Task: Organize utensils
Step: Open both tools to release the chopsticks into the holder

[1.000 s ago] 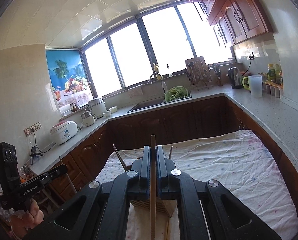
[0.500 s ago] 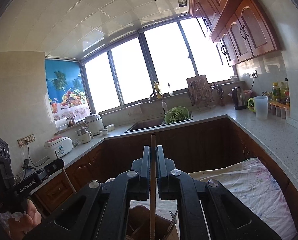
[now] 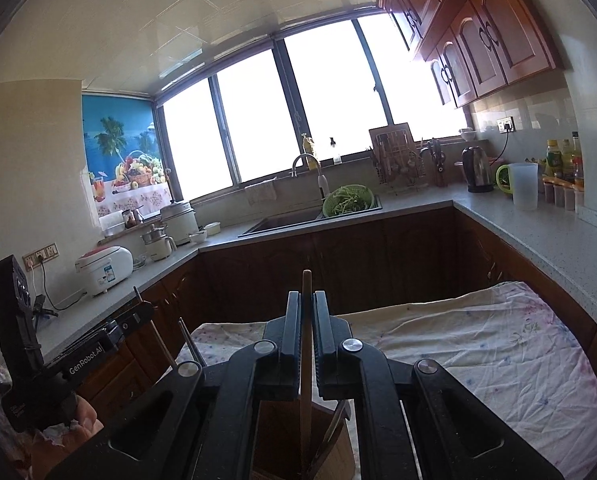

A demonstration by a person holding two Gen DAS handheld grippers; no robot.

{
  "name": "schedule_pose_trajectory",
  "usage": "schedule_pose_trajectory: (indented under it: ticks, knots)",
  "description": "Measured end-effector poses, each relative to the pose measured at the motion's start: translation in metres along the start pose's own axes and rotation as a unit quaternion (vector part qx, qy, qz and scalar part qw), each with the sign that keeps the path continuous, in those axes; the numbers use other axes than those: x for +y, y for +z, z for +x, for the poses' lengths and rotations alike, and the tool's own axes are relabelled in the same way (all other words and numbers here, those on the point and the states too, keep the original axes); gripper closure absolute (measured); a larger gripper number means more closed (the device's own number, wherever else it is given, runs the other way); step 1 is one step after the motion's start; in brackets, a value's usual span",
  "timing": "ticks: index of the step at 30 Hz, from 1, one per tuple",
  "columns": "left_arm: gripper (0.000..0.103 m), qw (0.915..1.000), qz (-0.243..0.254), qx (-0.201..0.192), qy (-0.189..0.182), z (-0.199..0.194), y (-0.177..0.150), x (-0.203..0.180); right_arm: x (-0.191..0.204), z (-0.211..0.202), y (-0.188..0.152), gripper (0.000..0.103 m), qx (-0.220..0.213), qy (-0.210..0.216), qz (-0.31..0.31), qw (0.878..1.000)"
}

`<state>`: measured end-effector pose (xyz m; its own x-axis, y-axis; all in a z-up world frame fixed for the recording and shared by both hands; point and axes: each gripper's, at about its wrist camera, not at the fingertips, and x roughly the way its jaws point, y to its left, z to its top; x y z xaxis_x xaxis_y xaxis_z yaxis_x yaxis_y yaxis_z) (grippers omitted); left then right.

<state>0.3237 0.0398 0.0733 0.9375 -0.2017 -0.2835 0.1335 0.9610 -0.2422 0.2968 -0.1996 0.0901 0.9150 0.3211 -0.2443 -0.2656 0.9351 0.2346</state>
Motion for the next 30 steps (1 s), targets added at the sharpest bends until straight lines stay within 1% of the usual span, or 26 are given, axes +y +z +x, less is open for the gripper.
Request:
schedule_pose_trajectory:
  ticks: [4,6,16,18,19,20,21,22,23,24,25,26,27,28,29,30]
  knots:
    - [0.099,0.9997,-0.004,0.025,-0.002,0.008,-0.015,0.002,-0.008,0.006,-0.013,0.098,0.021,-0.005,0.008,1.000]
    - [0.098,0.9996,0.000,0.030,-0.002,0.009,-0.019,0.001,-0.010,0.003,-0.014,0.098,0.016,-0.008,0.010,1.000]
    - [0.098,0.9990,0.006,0.045,-0.002,0.009,-0.014,-0.002,-0.014,0.007,-0.008,0.097,0.032,-0.010,0.019,0.999]
    - [0.096,0.9988,0.008,0.049,-0.001,0.008,-0.013,-0.004,-0.015,0.007,-0.008,0.093,0.035,-0.011,0.022,0.999]
    - [0.095,0.9987,0.009,0.051,-0.003,0.007,-0.013,-0.004,-0.015,0.006,-0.008,0.093,0.034,-0.011,0.022,0.999]
    - [0.089,0.9986,0.009,0.052,-0.002,0.006,-0.012,-0.005,-0.015,0.004,-0.007,0.092,0.031,-0.007,0.024,0.999]
    - [0.076,0.9986,0.009,0.051,-0.001,0.004,-0.012,-0.005,-0.015,0.002,-0.006,0.088,0.029,-0.003,0.025,0.999]
    - [0.069,0.9989,0.008,0.047,0.000,0.001,-0.012,-0.004,-0.015,-0.001,-0.004,0.084,0.025,0.000,0.028,0.999]
    - [0.058,0.9991,0.005,0.042,0.000,-0.003,-0.012,-0.003,-0.015,-0.005,-0.004,0.071,0.020,0.004,0.031,0.999]
    - [0.055,0.9993,0.003,0.038,0.001,-0.007,-0.012,-0.002,-0.016,-0.009,-0.002,0.056,0.014,0.007,0.033,0.999]
    - [0.054,0.9993,0.002,0.037,0.002,-0.010,-0.012,-0.001,-0.016,-0.013,0.000,0.052,0.008,0.011,0.036,0.999]
    - [0.049,0.9992,0.000,0.039,0.003,-0.013,-0.011,-0.001,-0.016,-0.019,0.001,0.049,0.002,0.011,0.038,0.999]
    - [0.042,0.9993,-0.003,0.038,0.003,-0.017,-0.012,0.000,-0.017,-0.024,0.003,0.049,-0.003,0.010,0.040,0.999]
    - [0.039,0.9993,-0.006,0.036,0.003,-0.021,-0.013,0.001,-0.018,-0.029,0.005,0.048,-0.007,0.010,0.043,0.999]
    - [0.032,0.9993,-0.009,0.037,0.007,-0.025,-0.014,0.003,-0.019,-0.034,0.006,0.044,-0.010,0.011,0.047,0.999]
    - [0.026,0.9991,-0.013,0.038,0.011,-0.030,-0.015,0.004,-0.021,-0.038,0.007,0.035,-0.012,0.011,0.050,0.999]
